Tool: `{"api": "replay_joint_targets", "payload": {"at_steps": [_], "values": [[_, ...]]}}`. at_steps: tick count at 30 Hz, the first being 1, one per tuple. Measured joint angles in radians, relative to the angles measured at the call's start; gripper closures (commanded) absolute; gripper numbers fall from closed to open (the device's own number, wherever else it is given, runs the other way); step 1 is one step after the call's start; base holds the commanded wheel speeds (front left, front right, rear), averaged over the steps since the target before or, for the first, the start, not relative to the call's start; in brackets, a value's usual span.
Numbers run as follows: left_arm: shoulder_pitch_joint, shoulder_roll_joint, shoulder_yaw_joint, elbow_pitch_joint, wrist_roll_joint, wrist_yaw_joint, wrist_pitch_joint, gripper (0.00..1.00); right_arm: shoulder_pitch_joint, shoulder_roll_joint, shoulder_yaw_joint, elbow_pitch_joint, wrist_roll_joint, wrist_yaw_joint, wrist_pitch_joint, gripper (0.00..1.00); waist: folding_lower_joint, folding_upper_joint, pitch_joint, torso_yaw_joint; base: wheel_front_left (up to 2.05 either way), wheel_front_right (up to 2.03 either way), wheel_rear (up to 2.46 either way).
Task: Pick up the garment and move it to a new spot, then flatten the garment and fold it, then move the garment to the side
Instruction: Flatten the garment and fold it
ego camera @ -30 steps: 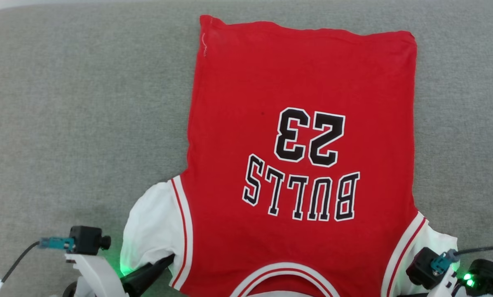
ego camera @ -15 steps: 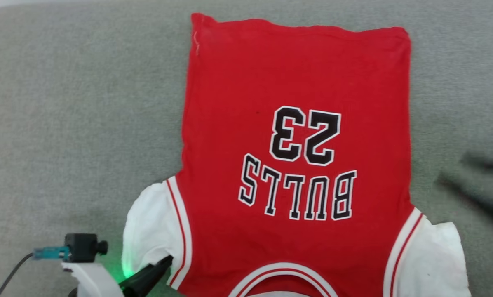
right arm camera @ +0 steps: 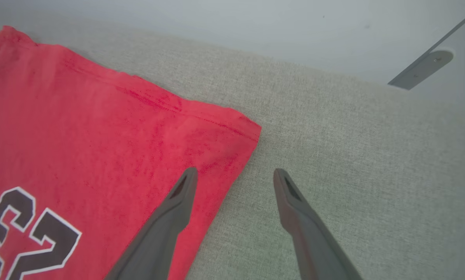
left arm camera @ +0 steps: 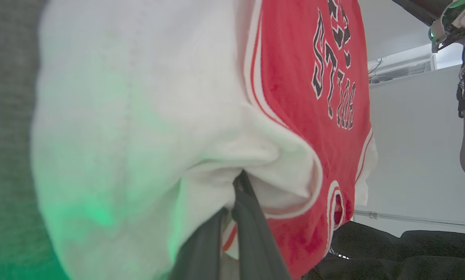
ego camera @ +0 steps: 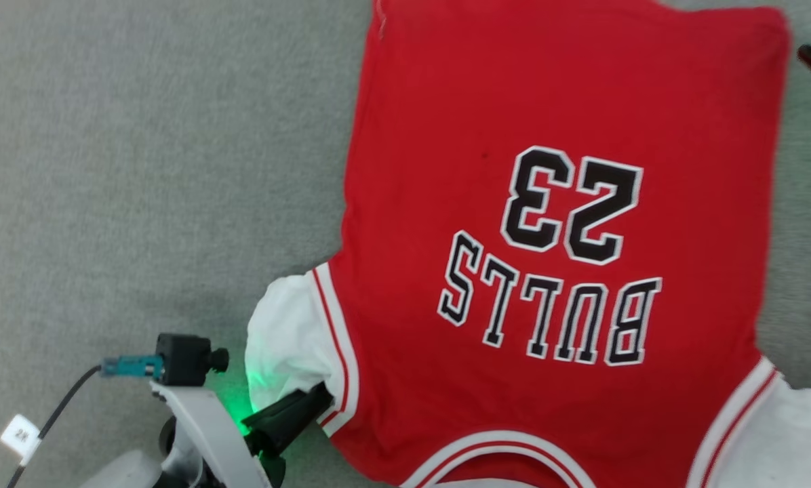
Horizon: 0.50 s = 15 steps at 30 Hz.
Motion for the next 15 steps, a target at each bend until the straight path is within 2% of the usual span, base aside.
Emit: {"api": "replay_joint_targets", "payload": {"at_steps": [3, 7, 9, 15], "values": [[-0.021, -0.01, -0.012, -0.004, 0.004, -0.004, 0.0, 1.0, -0.096, 0.034, -0.028, 0.15, -0.041, 0.0, 0.1, 0.0, -0.0001, 0.0, 0.032, 0.022, 0.0, 0.0, 0.0], [-0.046, -0.019, -0.026, -0.012, 0.004, -0.009, -0.005, 1.0, -0.197, 0.068, -0.083, 0.289, -0.104, 0.0, 0.198, 0.0, 0.0, 0.0, 0.07, 0.049, 0.0, 0.0, 0.0], [-0.06, -0.023, -0.034, -0.014, 0.003, -0.01, -0.006, 1.0, -0.226, 0.085, -0.098, 0.33, -0.131, 0.0, 0.233, 0.0, -0.0001, 0.0, 0.087, 0.06, 0.0, 0.0, 0.0], [-0.093, -0.029, -0.058, -0.02, -0.001, -0.013, -0.015, 1.0, -0.276, 0.118, -0.137, 0.381, -0.194, 0.0, 0.247, 0.0, 0.0, 0.0, 0.129, 0.083, 0.0, 0.0, 0.0]]}}
